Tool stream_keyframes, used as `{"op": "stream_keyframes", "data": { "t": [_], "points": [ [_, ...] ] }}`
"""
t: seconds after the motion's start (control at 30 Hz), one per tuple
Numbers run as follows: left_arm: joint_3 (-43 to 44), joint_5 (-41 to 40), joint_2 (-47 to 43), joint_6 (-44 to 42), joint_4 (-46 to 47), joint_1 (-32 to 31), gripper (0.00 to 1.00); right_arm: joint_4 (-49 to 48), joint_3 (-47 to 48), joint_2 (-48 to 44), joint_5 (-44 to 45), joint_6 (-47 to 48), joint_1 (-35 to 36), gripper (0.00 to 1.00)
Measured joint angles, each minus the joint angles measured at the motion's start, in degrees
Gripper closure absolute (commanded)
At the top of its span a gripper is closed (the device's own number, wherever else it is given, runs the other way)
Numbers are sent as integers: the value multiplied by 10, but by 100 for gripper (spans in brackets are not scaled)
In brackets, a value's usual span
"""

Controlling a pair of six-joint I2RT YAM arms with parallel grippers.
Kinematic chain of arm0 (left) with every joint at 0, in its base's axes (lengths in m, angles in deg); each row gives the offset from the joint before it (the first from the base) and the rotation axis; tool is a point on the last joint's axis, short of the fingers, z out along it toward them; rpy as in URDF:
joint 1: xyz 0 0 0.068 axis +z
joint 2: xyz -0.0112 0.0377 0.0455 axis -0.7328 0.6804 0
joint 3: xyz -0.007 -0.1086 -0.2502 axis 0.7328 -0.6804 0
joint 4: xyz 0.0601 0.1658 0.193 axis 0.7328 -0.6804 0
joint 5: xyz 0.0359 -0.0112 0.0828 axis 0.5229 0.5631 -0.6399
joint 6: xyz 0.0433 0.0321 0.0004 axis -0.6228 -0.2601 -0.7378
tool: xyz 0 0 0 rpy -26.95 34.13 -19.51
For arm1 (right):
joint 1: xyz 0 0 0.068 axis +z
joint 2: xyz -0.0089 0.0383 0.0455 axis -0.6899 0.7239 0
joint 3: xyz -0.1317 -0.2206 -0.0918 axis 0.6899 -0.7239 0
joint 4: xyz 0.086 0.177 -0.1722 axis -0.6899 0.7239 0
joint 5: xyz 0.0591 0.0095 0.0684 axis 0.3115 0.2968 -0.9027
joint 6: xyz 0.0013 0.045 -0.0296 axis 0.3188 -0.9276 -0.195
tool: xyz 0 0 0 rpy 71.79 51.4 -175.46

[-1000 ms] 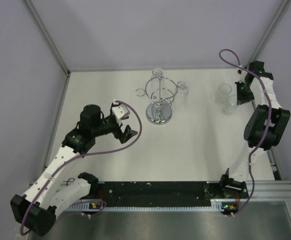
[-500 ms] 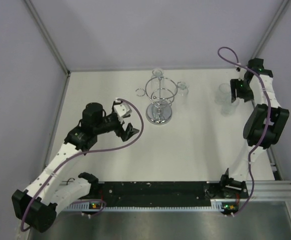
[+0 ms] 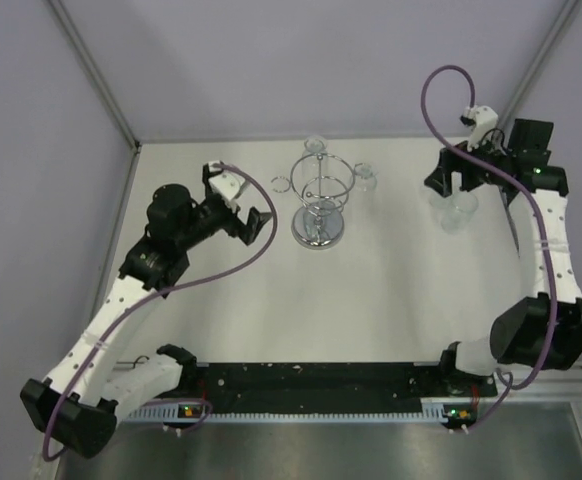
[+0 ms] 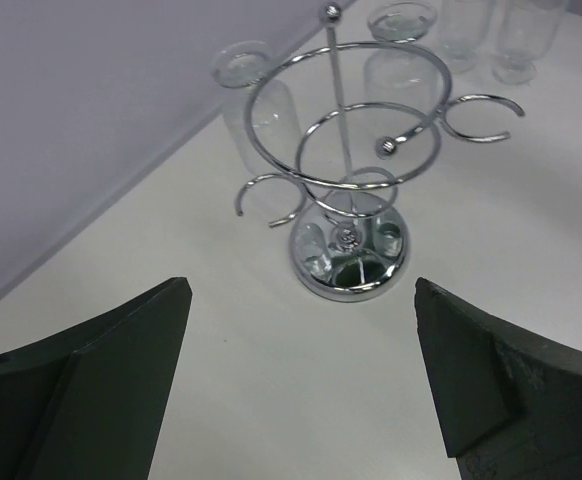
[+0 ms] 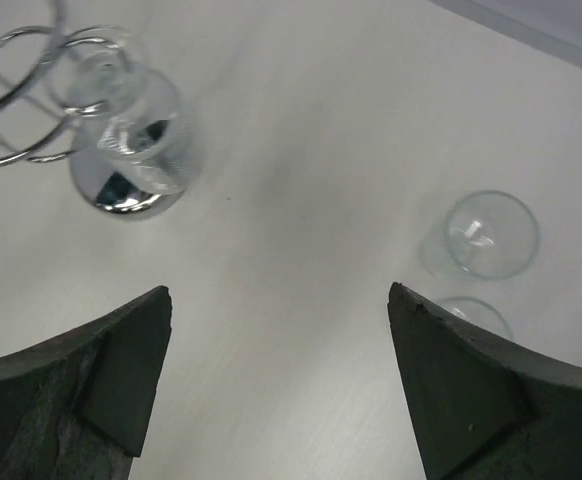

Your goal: Take the wine glass off the wine glass rack

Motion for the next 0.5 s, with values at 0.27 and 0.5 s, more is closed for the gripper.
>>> {"op": "stream_keyframes", "data": {
  "t": [0.27,0.5],
  "points": [
    [90,-71,97,-18,11,7,1,-242,-225,-33,-178,-27,78,7],
    [207,-116,197,-28,-2,54,1,-376,-232,38,-242,-40,83,7]
  ]
}}
